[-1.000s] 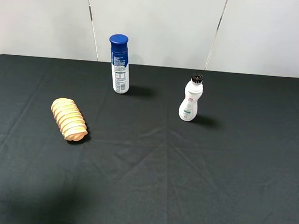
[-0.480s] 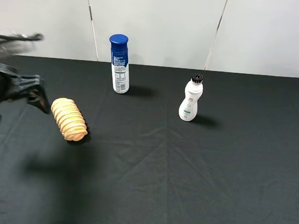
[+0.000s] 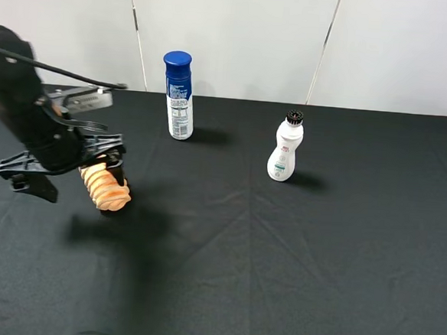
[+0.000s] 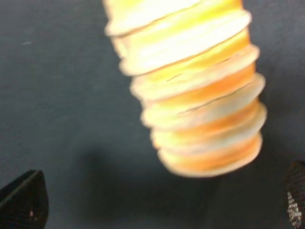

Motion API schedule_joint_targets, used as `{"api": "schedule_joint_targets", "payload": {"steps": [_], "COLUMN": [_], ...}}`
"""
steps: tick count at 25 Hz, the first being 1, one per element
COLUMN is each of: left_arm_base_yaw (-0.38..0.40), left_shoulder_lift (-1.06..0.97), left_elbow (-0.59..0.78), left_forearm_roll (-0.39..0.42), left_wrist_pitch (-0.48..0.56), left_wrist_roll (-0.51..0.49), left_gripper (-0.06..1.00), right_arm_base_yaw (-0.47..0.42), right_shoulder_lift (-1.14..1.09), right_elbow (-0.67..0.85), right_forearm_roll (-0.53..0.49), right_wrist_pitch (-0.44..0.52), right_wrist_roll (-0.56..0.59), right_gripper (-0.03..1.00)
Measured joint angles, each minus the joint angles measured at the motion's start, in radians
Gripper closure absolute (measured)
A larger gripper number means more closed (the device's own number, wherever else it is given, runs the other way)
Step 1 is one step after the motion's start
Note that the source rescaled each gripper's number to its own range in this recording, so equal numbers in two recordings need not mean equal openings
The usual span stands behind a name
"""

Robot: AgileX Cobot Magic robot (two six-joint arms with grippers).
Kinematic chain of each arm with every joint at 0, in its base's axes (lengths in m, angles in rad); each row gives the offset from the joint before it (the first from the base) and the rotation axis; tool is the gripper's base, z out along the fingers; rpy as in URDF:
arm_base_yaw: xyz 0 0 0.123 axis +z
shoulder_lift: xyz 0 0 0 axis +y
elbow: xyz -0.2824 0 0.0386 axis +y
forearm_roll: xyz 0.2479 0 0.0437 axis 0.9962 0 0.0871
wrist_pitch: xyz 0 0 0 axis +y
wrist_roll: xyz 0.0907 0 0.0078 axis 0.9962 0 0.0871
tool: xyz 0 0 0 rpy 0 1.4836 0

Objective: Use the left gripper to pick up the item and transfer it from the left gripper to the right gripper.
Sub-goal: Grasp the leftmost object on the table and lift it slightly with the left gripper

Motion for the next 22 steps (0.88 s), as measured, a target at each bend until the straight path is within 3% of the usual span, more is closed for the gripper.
{"api": "schedule_joint_targets", "payload": {"steps": [6,22], "left_arm_base_yaw": [-0.044,-0.047], "left_shoulder_lift": [0.105,0.154], "left_elbow": [-0.070,-0.092], "left_forearm_roll": [0.006,0.084], "left_wrist_pitch": [-0.004,-0.037], "left_wrist_roll": [-0.070,-0.253], "left_gripper": [-0.06,-0.05], "right_arm_base_yaw": [0.000,0.000], "right_shoulder_lift": [0.000,0.000], "right_elbow": [0.000,0.000], "right_forearm_roll": [0.000,0.000], "right_wrist_pitch": [0.000,0.000], "right_wrist_roll": [0.000,0.000], "right_gripper": [-0.03,-0.03]}}
